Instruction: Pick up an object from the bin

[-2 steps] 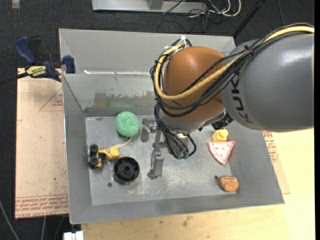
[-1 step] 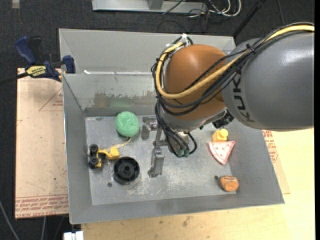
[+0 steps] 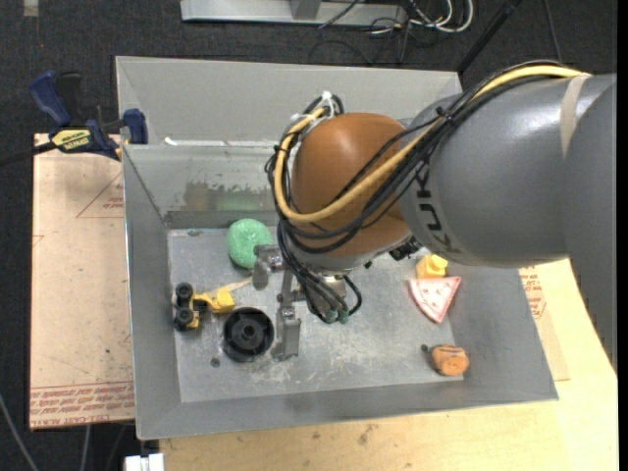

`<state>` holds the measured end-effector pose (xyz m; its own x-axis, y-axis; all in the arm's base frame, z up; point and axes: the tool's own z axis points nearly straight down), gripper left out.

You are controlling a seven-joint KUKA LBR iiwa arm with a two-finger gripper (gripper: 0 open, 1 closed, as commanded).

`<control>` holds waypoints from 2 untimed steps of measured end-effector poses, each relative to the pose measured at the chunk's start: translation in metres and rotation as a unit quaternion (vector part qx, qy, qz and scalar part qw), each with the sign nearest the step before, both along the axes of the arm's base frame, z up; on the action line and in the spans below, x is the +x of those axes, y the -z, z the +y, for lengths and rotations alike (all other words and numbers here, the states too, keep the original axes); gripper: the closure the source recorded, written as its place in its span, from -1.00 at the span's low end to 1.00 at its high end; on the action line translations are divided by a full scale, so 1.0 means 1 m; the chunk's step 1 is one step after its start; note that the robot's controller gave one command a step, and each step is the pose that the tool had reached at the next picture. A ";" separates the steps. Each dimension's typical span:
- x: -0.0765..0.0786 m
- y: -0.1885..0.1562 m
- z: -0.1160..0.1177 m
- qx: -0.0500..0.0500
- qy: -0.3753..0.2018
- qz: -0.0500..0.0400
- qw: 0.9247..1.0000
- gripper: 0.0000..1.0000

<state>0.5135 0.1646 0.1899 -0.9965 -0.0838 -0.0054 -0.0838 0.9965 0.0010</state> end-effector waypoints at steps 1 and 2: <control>-0.022 0.053 -0.014 0.000 -0.093 0.003 0.996 1.00; -0.022 0.053 -0.014 0.000 -0.093 0.003 0.996 -1.00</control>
Offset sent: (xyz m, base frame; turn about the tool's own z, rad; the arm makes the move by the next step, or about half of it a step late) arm 0.0000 0.0000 0.0000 0.0000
